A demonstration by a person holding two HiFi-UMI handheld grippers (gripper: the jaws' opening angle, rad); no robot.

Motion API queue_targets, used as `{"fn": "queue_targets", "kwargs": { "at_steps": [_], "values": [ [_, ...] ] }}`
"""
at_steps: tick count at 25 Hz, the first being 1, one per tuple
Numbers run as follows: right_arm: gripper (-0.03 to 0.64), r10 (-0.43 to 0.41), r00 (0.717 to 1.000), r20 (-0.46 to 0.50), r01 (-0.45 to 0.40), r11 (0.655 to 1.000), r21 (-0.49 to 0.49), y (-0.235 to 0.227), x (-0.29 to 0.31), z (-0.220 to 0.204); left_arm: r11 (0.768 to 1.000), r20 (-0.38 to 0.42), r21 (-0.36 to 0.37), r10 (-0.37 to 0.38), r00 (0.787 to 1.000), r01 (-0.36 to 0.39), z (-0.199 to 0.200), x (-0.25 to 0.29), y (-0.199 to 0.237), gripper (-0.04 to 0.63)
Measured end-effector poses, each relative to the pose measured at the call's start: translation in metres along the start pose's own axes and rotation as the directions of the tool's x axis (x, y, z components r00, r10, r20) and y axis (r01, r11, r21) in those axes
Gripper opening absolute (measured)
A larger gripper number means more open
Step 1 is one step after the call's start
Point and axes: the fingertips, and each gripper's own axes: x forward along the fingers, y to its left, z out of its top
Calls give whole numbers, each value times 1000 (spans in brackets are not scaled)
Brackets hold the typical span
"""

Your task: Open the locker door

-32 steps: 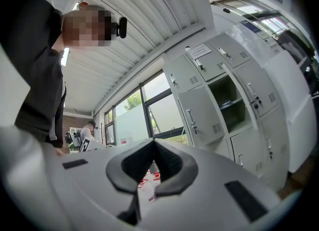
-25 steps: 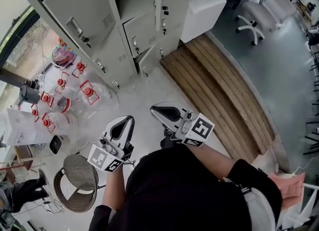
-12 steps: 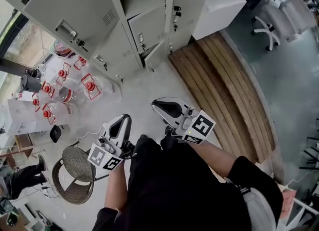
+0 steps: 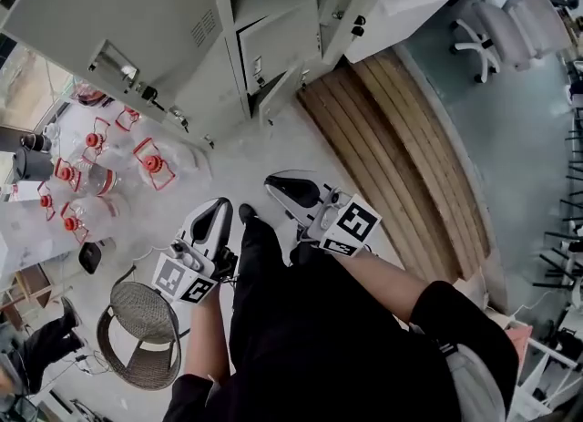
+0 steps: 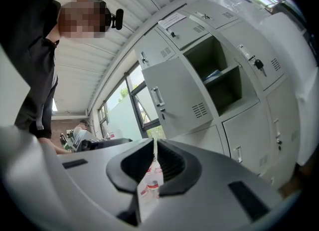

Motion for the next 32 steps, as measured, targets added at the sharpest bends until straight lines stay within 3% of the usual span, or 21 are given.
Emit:
{"fn": "queue_targets", "kwargs": {
  "at_steps": [6,14,22,32],
  "values": [
    [48,-60,998,-2,59,996,-59,-38,53,-3,999,-28,-3,-46,999,46,14,17,63,17],
    [86,-194,981,-31,189,976,-106,-94,93,-17,994,-102,-1,-112,988,112,5,31,97,17],
    [91,-274,962,-7,272,957,-104,-169,111,-14,997,-130,-16,-80,988,78,-10,74,117,17],
    [114,-340,935,-95,336,940,-63,-273,122,-58,1000,-121,9,17,993,-16,-11,99,122,17]
  ]
}}
